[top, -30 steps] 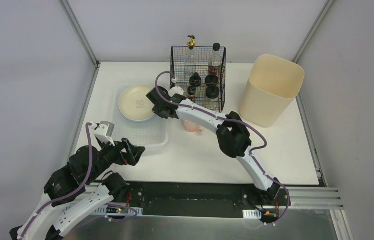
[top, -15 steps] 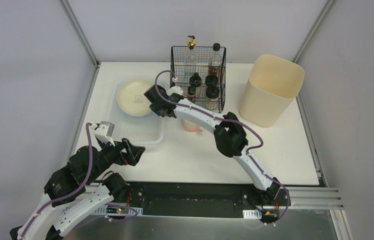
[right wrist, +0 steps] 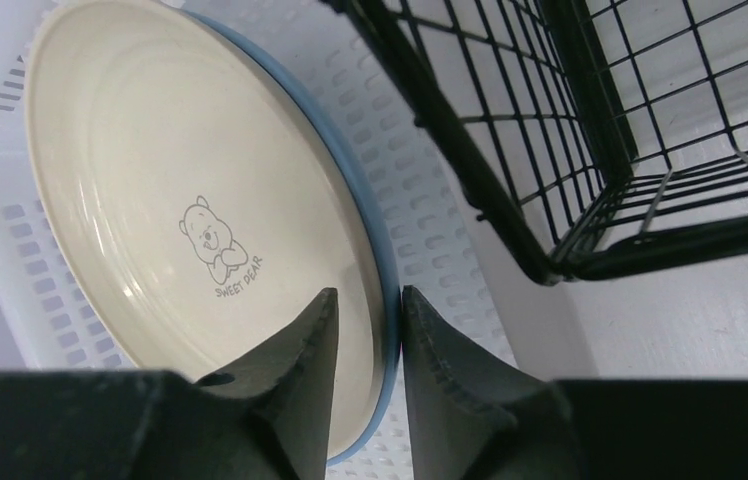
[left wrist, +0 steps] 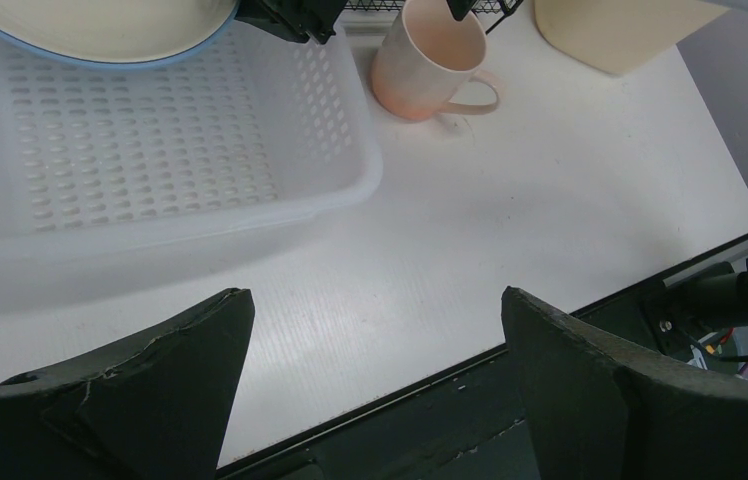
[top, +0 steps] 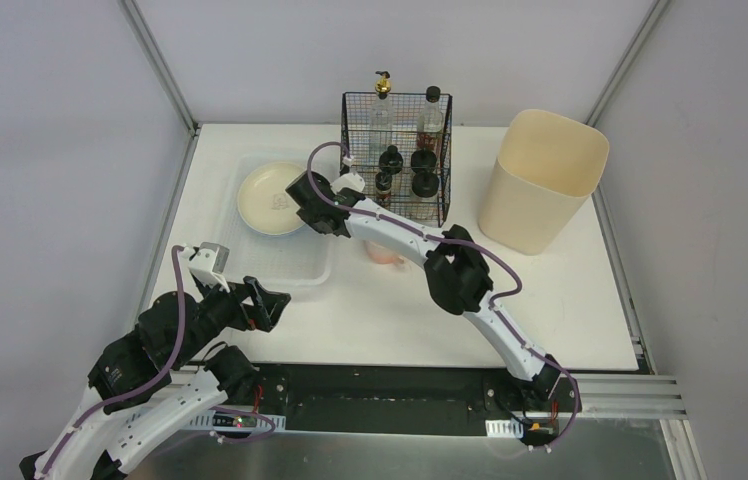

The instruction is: Clear the kitchen counter

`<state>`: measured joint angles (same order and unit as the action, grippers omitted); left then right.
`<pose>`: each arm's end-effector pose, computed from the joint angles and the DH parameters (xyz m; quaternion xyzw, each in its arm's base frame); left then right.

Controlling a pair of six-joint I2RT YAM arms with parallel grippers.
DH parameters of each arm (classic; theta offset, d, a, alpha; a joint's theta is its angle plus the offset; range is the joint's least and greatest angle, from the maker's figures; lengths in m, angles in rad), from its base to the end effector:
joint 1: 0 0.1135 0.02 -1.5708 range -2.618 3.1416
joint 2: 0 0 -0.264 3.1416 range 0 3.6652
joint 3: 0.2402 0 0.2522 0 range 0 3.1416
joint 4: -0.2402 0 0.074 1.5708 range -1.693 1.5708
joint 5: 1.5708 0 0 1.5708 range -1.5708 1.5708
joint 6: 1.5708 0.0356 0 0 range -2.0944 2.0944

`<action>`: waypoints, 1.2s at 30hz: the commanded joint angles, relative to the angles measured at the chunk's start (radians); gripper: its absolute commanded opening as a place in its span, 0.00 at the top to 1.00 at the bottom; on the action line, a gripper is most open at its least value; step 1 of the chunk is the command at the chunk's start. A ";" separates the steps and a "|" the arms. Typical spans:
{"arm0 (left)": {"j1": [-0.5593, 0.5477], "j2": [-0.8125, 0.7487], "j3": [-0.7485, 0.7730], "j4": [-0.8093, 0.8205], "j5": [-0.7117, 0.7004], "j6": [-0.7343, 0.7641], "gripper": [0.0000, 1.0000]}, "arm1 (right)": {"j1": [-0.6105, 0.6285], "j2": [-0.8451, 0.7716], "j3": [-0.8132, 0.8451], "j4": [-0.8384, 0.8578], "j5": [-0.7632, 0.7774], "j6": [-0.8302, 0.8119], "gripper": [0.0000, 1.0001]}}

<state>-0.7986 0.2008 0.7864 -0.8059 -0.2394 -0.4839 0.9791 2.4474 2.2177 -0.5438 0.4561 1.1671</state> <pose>0.0327 -0.0215 0.3278 0.0477 0.7771 -0.2966 0.5531 0.3203 0.4485 0.2110 0.1716 0.8855 0.2328 0.3636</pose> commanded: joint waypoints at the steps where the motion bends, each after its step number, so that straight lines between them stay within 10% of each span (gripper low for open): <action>1: 0.002 0.013 -0.004 0.031 0.000 -0.005 0.01 | -0.004 0.002 -0.003 -0.017 0.032 0.022 0.64; 36: 0.016 0.023 -0.006 0.026 -0.008 -0.010 0.01 | 0.065 -0.310 -0.171 0.031 -0.044 -0.253 0.38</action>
<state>-0.7967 0.2142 0.7864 -0.8059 -0.2398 -0.4839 1.0298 2.3016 2.1017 -0.5419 0.4389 0.9962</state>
